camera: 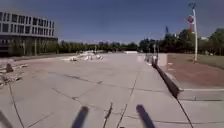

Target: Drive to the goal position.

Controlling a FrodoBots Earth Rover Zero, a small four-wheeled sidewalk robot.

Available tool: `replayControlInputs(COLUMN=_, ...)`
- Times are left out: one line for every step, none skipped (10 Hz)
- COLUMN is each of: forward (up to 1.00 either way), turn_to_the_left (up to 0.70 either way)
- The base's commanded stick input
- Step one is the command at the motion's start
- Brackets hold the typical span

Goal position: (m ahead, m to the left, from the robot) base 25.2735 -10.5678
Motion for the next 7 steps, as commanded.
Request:
replayControlInputs(forward=0.70, turn_to_the_left=0.00)
replayControlInputs(forward=0.70, turn_to_the_left=0.00)
replayControlInputs(forward=0.70, turn_to_the_left=0.00)
replayControlInputs(forward=0.70, turn_to_the_left=0.00)
replayControlInputs(forward=0.70, turn_to_the_left=-0.04)
replayControlInputs(forward=0.70, turn_to_the_left=-0.20)
replayControlInputs(forward=0.70, turn_to_the_left=-0.35)
